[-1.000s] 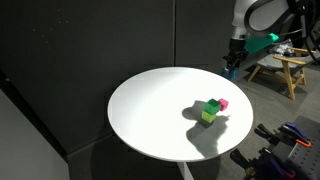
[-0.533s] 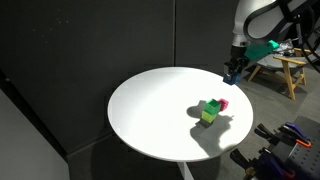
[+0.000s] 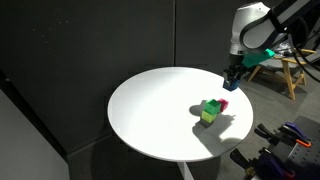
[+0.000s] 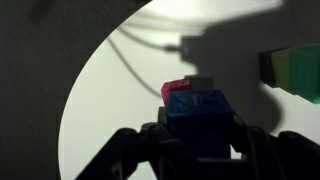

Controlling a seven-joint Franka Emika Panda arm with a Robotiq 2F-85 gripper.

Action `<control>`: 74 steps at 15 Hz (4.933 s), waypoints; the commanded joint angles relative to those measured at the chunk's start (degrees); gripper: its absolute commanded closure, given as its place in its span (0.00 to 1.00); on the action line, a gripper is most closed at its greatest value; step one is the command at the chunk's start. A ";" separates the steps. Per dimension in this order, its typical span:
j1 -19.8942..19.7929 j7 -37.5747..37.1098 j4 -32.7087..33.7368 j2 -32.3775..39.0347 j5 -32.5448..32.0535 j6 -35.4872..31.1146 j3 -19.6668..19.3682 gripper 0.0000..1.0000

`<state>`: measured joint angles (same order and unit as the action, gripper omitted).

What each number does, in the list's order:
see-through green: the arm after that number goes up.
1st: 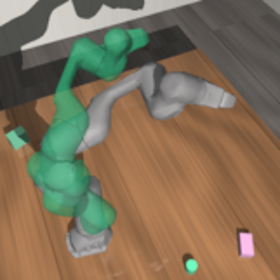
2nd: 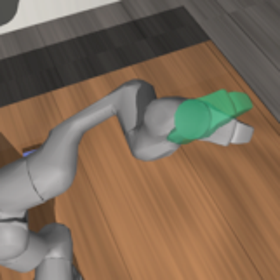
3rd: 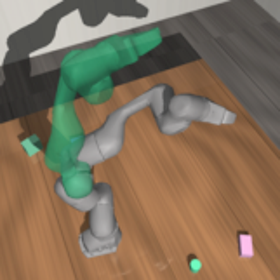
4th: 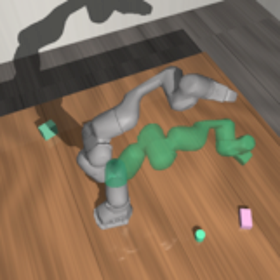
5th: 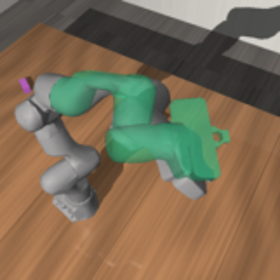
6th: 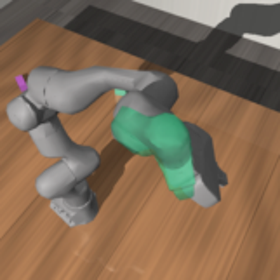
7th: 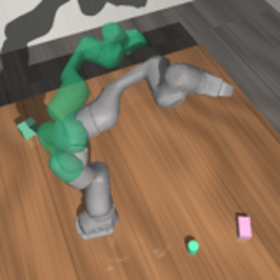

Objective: Pick up the blue block and put it on the pink block

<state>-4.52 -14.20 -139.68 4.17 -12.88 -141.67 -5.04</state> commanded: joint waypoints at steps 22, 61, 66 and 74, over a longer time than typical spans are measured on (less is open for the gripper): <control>0.51 0.27 2.18 6.73 0.16 -4.30 -1.90 0.68; 3.21 4.70 7.40 19.55 -0.64 -13.36 -5.84 0.68; 3.47 4.43 7.76 20.70 -1.11 -13.60 -6.41 0.68; 3.77 4.04 8.08 21.53 -0.78 -13.78 -7.29 0.00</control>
<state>-1.65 -10.62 -132.36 25.46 -13.07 -155.34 -11.06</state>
